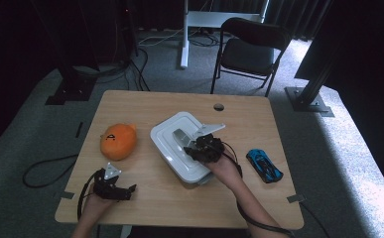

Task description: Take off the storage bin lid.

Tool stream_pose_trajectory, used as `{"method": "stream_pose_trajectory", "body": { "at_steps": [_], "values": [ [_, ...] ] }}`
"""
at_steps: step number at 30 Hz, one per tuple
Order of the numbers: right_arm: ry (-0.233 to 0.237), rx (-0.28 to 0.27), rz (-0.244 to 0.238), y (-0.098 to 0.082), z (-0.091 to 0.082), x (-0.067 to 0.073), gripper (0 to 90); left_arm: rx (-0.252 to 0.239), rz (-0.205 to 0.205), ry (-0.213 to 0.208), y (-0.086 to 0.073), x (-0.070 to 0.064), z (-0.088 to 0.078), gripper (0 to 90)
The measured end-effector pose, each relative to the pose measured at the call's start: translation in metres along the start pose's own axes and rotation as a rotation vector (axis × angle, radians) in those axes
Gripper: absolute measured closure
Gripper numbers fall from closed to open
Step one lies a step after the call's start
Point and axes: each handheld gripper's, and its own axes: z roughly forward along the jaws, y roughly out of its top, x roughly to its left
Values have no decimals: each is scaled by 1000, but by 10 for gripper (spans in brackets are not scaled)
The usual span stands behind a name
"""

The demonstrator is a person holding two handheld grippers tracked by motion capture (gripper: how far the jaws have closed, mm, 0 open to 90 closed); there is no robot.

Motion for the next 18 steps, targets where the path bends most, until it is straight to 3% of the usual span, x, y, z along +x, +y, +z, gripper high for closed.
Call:
{"method": "stream_pose_trajectory", "body": {
  "at_steps": [11,18],
  "values": [
    [16,-37,22,6,-17,-5,674,0,1,0,0,0,0,1],
    [0,-60,39,9,-30,-12,675,1,2,1,0,0,0,1]
  ]
}}
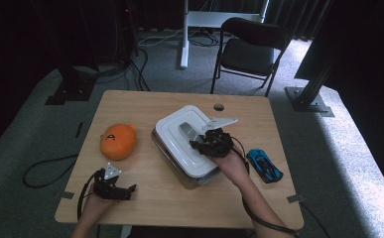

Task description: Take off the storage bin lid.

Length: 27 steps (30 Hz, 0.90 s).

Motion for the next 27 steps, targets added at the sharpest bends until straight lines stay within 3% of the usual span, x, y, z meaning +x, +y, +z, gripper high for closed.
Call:
{"method": "stream_pose_trajectory", "body": {
  "at_steps": [15,27],
  "values": [
    [-33,-38,38,4,-16,-19,675,-2,-1,0,0,0,0,1],
    [-90,-52,93,1,-24,-46,675,-1,1,0,0,0,0,1]
  ]
}}
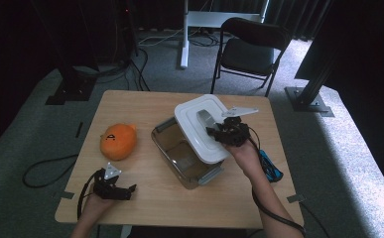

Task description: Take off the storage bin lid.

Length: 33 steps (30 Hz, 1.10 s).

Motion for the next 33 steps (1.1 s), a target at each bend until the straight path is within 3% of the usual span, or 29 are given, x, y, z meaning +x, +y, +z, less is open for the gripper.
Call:
{"method": "stream_pose_trajectory", "body": {
  "at_steps": [18,33],
  "values": [
    [-125,-32,107,-5,-3,-54,674,0,-2,-2,0,0,0,1],
    [-231,15,163,-25,16,-91,675,0,0,-4,0,0,0,1]
  ]
}}
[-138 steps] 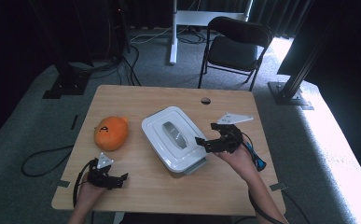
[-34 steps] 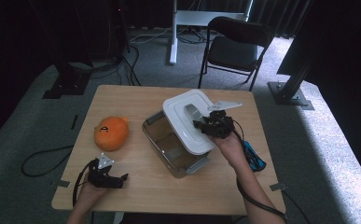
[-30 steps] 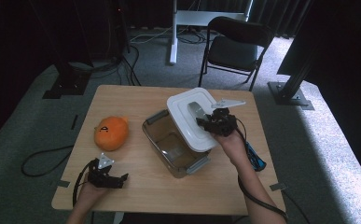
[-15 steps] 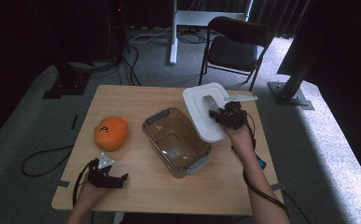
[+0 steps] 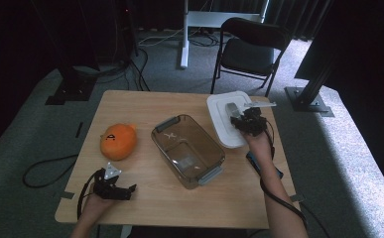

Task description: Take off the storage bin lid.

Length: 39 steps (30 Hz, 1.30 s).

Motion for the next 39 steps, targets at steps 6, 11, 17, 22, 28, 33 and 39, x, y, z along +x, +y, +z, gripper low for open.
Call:
{"method": "stream_pose_trajectory", "body": {
  "at_steps": [6,11,17,22,28,33,39],
  "values": [
    [-11,10,24,-10,16,-5,675,-1,1,-1,0,0,0,1],
    [-20,27,29,-17,32,-6,675,0,2,-1,0,0,0,1],
    [-17,39,48,-24,48,-8,674,0,2,-2,0,0,0,1],
    [-15,54,66,-30,61,-8,675,0,2,-2,0,0,0,1],
    [-19,79,83,-38,78,-7,674,0,2,-2,0,0,0,1],
    [-20,98,94,-47,90,-5,674,0,2,-2,0,0,0,1],
    [-11,129,109,-59,103,-3,673,0,2,-2,0,0,0,1]
  ]
}}
